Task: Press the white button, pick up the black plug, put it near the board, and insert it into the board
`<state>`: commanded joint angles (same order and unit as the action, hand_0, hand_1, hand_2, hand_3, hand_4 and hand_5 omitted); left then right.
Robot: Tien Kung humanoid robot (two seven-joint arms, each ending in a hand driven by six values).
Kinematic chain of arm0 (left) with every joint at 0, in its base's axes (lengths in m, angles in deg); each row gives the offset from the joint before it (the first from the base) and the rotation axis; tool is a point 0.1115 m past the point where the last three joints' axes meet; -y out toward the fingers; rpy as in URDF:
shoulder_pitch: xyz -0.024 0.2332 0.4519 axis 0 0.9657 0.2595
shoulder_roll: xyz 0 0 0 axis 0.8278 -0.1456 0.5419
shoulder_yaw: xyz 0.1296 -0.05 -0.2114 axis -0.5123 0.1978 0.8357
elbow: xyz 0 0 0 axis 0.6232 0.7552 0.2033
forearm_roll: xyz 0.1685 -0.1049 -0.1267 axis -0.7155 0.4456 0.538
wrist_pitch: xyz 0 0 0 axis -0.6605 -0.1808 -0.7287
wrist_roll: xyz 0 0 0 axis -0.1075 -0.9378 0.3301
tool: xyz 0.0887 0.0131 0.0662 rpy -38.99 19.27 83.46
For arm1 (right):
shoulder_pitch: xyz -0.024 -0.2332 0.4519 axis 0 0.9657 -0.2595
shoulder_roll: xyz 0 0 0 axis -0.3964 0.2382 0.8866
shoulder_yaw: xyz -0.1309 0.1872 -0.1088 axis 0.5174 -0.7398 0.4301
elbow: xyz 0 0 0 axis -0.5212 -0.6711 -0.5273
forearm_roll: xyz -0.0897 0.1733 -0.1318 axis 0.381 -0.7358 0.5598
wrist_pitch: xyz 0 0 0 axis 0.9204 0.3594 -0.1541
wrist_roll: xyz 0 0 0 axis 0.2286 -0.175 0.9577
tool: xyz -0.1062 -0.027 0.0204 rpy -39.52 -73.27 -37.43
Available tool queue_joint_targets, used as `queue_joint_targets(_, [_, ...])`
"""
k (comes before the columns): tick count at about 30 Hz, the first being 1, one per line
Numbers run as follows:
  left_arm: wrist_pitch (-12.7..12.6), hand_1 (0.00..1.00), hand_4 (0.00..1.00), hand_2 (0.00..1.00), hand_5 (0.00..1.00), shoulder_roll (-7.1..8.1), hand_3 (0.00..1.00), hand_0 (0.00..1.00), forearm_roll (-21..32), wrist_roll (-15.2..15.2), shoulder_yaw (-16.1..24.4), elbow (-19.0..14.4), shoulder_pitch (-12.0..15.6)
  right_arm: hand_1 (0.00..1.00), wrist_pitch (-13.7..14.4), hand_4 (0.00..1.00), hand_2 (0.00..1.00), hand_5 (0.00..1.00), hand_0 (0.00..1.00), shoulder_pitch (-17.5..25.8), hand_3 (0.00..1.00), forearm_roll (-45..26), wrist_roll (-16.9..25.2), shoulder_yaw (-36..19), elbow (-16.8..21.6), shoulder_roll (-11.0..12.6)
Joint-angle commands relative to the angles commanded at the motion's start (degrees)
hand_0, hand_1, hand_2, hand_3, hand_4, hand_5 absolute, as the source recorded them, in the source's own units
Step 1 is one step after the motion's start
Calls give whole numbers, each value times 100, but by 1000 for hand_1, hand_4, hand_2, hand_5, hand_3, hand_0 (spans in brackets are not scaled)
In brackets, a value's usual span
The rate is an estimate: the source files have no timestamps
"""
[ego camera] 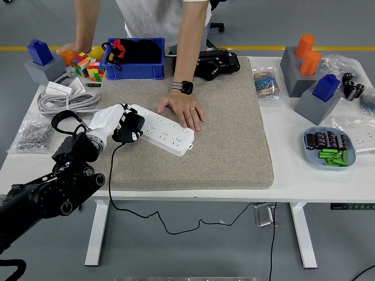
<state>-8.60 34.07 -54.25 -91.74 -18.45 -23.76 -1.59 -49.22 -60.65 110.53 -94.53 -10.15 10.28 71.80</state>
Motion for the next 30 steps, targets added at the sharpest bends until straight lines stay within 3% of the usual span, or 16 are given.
queue_joint_targets(12, [-97,934,908,868,164,8,890,862,37,87,8,-21,12,710,-4,722,709,475,807,4,652,-4,2,-2,-2,-4])
queue_joint_targets(30, [-141,940,923,871,207,53,891,864,82,123,78,-40,9,710,-11,722,709,475,807,11,652,-9,5,-15,-9,-14])
